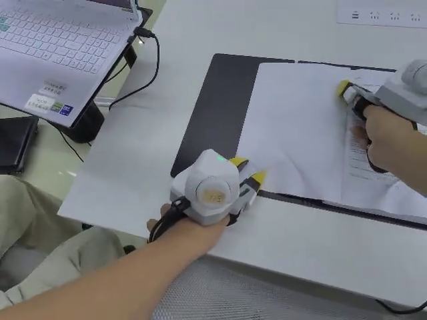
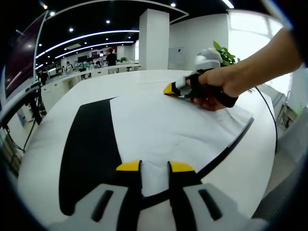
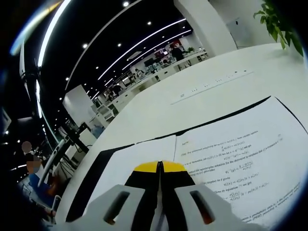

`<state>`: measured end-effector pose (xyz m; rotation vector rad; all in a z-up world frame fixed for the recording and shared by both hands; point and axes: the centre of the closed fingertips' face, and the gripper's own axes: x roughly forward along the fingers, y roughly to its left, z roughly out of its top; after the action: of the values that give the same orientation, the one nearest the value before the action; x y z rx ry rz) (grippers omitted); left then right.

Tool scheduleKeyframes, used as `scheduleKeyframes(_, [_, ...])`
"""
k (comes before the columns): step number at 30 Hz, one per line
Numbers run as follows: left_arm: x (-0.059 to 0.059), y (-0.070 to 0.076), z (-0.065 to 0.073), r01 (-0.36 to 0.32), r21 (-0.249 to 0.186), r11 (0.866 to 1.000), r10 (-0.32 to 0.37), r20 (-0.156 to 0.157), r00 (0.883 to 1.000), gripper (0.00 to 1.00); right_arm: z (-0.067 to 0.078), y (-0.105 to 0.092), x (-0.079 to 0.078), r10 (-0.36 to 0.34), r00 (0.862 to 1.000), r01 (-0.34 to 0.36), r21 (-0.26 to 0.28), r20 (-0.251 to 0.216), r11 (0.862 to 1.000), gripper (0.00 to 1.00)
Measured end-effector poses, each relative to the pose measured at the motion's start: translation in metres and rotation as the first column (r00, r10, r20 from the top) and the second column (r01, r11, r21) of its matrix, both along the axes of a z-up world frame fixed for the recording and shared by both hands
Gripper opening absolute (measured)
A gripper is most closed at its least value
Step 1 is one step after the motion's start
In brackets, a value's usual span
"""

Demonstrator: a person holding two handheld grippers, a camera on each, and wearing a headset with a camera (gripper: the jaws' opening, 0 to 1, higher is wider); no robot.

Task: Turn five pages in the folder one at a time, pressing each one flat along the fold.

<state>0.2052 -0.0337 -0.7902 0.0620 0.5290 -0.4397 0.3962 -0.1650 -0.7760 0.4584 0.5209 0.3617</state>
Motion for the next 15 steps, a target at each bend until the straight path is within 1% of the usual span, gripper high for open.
scheduleKeyframes(6, [0.0,-0.001,0.0,-0.002,-0.002,1.0,0.002,0.0,1.0,0.19,0.006,0.002,-0.026,0.009,1.0,-0.009,0.011,-0.004,1.0,0.0])
scheduleKeyframes(12, [-0.001,-0.001,0.0,-0.004,-0.006,1.0,0.004,0.0,1.0,0.19,0.011,-0.002,-0.049,-0.003,1.0,0.003,0.023,-0.006,1.0,0.0])
scheduleKeyframes(15, [-0.001,-0.001,0.0,-0.004,-0.006,1.0,0.004,0.001,1.0,0.19,0.012,-0.004,-0.057,-0.01,1.0,0.011,0.039,-0.016,0.999,0.0])
